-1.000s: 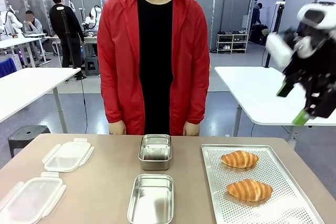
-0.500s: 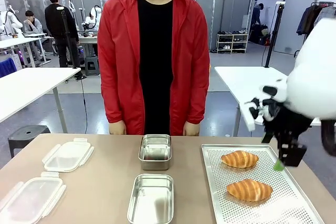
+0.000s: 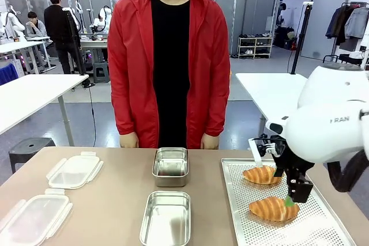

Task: Place the bread into the airtight container.
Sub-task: Pick up a Butter Roll and place it into an empty Airtight Container.

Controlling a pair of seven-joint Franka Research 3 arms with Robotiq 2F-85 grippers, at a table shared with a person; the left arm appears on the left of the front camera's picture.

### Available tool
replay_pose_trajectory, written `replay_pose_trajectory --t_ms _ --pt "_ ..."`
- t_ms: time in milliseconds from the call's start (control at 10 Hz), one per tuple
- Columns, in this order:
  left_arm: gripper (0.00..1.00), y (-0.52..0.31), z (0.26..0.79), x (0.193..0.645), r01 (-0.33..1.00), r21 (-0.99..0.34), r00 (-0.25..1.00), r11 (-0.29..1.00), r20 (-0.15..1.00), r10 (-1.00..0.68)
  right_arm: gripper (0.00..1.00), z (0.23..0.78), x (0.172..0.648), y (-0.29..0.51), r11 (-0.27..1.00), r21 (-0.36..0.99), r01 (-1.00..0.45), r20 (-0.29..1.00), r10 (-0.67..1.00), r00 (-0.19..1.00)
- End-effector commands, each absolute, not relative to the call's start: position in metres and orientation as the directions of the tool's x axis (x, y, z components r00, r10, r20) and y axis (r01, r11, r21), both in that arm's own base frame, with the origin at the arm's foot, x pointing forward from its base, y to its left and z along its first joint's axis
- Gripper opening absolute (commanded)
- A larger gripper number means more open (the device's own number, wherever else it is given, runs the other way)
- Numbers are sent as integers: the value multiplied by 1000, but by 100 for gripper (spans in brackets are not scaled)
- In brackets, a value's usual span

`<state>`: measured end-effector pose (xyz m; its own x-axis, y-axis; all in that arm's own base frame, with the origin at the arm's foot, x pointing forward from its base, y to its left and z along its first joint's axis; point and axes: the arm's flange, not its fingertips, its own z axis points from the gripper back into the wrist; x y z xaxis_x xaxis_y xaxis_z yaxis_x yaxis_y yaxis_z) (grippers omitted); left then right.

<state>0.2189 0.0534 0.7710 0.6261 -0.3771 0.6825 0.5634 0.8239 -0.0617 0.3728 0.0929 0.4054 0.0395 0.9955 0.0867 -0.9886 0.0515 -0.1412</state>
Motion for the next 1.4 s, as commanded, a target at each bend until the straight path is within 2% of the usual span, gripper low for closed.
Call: replay_pose_trajectory --t_ms 0,700,1300 --pt "100 54 774 219 570 -48 622 820 678 -392 100 371 361 97 59 -147 -987 100 994 45" --pt "100 54 774 219 570 -48 622 820 678 -392 100 313 379 84 74 -134 -988 70 995 65" --pt "100 54 774 219 570 -48 622 820 678 -392 100 293 396 78 68 -138 -988 79 995 57"
